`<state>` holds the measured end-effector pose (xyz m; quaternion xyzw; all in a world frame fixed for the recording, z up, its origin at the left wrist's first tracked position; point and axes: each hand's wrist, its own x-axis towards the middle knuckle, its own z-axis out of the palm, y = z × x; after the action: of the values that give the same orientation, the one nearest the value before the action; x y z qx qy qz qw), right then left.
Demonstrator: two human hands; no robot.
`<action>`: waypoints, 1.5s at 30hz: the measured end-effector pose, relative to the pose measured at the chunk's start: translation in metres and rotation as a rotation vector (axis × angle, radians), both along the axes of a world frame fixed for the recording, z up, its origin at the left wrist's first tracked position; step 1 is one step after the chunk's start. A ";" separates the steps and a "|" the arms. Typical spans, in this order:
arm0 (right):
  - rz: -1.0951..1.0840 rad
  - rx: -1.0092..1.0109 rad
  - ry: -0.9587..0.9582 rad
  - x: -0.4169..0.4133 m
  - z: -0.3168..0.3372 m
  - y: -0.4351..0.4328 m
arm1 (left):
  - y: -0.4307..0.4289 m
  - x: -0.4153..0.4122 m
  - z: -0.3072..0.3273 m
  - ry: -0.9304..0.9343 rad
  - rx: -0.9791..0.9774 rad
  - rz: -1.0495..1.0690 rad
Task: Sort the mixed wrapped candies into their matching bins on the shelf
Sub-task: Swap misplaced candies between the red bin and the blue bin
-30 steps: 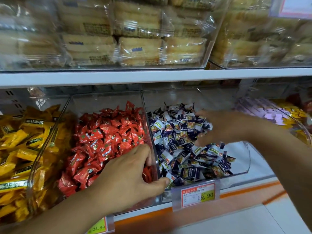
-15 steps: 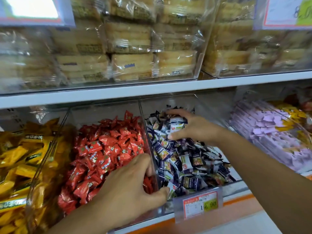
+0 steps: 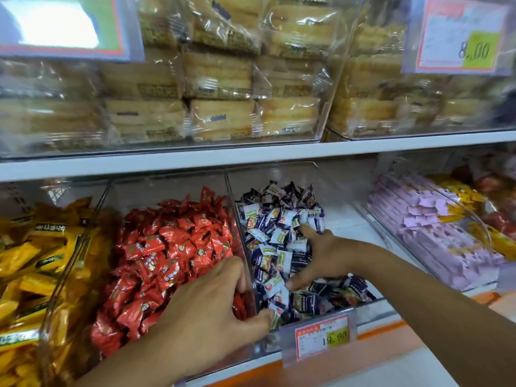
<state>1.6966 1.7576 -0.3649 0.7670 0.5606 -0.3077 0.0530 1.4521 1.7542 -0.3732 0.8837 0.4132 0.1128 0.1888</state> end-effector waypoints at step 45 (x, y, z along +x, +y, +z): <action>-0.123 0.098 0.037 0.016 0.049 0.008 | -0.001 0.000 0.005 0.022 -0.010 0.010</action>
<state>1.7122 1.7651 -0.3158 0.7957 0.5277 -0.2970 -0.0140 1.4516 1.7528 -0.3686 0.8819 0.4201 0.1017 0.1880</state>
